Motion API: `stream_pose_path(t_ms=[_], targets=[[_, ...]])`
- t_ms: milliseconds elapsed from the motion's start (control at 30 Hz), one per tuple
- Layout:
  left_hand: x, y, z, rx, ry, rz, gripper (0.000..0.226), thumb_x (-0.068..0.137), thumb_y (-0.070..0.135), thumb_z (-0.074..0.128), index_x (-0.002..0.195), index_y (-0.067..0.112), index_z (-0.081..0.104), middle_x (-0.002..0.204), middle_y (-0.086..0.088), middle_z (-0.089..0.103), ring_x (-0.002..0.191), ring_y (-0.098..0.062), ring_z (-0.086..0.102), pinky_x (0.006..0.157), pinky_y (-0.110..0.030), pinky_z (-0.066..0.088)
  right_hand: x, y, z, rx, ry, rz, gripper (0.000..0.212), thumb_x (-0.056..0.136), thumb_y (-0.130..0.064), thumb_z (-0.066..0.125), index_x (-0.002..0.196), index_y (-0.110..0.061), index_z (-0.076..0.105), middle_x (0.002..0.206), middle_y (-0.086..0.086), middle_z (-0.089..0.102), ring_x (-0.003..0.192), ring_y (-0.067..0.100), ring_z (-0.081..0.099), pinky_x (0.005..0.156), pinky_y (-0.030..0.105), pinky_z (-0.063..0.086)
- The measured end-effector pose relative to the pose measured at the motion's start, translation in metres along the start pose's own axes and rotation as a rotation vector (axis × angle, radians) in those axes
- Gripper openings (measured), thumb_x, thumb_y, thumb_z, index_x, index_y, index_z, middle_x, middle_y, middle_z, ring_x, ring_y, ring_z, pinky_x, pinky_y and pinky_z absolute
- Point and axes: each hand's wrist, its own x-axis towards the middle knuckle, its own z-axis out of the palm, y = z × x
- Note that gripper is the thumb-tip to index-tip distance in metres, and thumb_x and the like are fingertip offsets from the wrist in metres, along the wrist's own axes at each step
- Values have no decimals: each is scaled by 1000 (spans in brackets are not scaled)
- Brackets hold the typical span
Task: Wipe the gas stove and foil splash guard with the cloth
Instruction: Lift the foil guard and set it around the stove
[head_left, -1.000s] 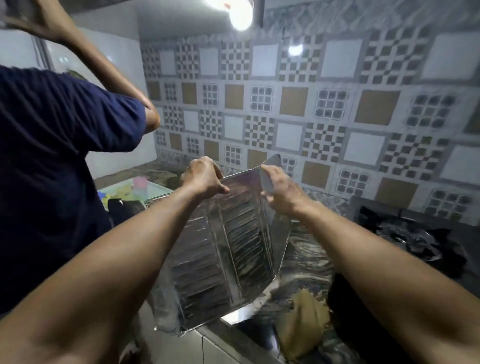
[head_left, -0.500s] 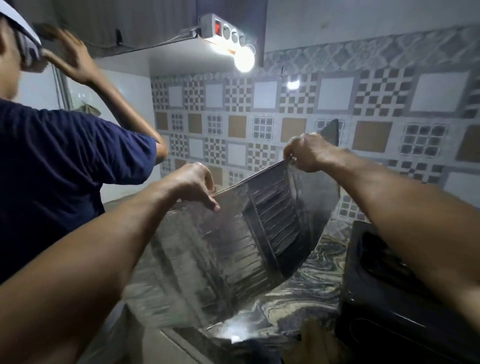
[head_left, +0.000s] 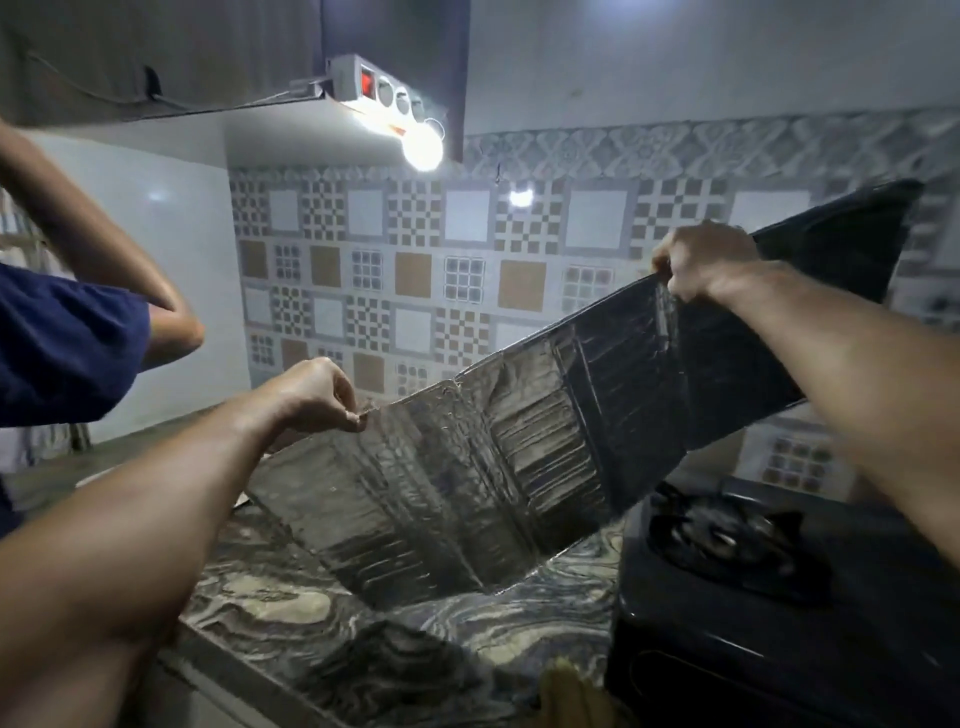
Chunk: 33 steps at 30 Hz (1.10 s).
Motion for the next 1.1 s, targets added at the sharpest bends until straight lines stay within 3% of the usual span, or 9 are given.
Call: stream_pose_path(t_ms=[100, 233, 333, 467, 533, 600, 700, 867, 1100], targets=[[12, 23, 7, -53, 72, 5, 32, 73, 31, 82, 50, 18, 65, 42, 10, 55, 50, -12, 51, 53, -21, 37, 2, 33, 6, 21, 50, 46, 34, 81, -6, 67, 111, -20, 70, 111, 9, 68, 101, 32, 61, 93, 40, 46], [31, 67, 15, -95, 153, 16, 29, 78, 28, 76, 53, 18, 65, 53, 6, 59, 57, -18, 56, 66, -31, 51, 5, 73, 14, 7, 131, 84, 28, 81, -6, 66, 107, -16, 70, 102, 14, 69, 95, 35, 62, 94, 46, 47], [48, 107, 23, -192, 181, 48, 27, 80, 13, 71, 53, 15, 64, 49, -2, 59, 50, -22, 56, 51, -25, 48, 10, 108, 22, -47, 164, 135, 27, 82, -9, 64, 108, -16, 70, 100, 15, 68, 93, 35, 63, 89, 42, 48], [67, 161, 38, -277, 211, 66, 22, 81, 12, 73, 61, 10, 65, 52, -5, 58, 45, -16, 52, 29, -16, 35, 18, 152, 37, -83, 209, 186, 27, 83, -9, 62, 108, -16, 68, 99, 15, 67, 94, 35, 62, 90, 44, 47], [79, 189, 50, -306, 239, 68, 13, 80, 16, 76, 74, 5, 72, 59, -8, 63, 46, -17, 57, 33, -17, 45, 22, 176, 49, -69, 235, 206, 26, 83, -7, 62, 107, -15, 70, 96, 13, 69, 91, 33, 63, 93, 46, 48], [89, 209, 61, -351, 272, 64, 17, 77, 19, 80, 80, 3, 74, 66, -11, 67, 51, -21, 62, 51, -28, 57, 24, 192, 61, -47, 273, 220, 27, 83, -4, 61, 106, -14, 70, 95, 13, 70, 90, 32, 63, 94, 46, 47], [107, 236, 80, -449, 270, 32, 20, 72, 17, 84, 79, 2, 74, 66, -15, 68, 48, -23, 61, 65, -42, 61, 23, 218, 83, -9, 316, 205, 28, 83, 2, 56, 104, -10, 70, 91, 14, 69, 88, 34, 62, 89, 46, 48], [127, 284, 117, -512, 204, 36, 13, 72, 4, 82, 77, -1, 71, 66, -13, 66, 48, -21, 58, 56, -33, 59, 17, 257, 123, 24, 366, 199, 26, 85, 4, 52, 96, -10, 71, 87, 13, 68, 87, 34, 61, 88, 46, 44], [153, 326, 165, -491, 227, 56, 8, 73, 11, 81, 70, 9, 73, 65, -7, 68, 51, -19, 61, 53, -29, 56, 12, 295, 181, 86, 356, 138, 19, 88, -3, 58, 94, -14, 72, 83, 7, 70, 80, 27, 62, 83, 44, 49]])
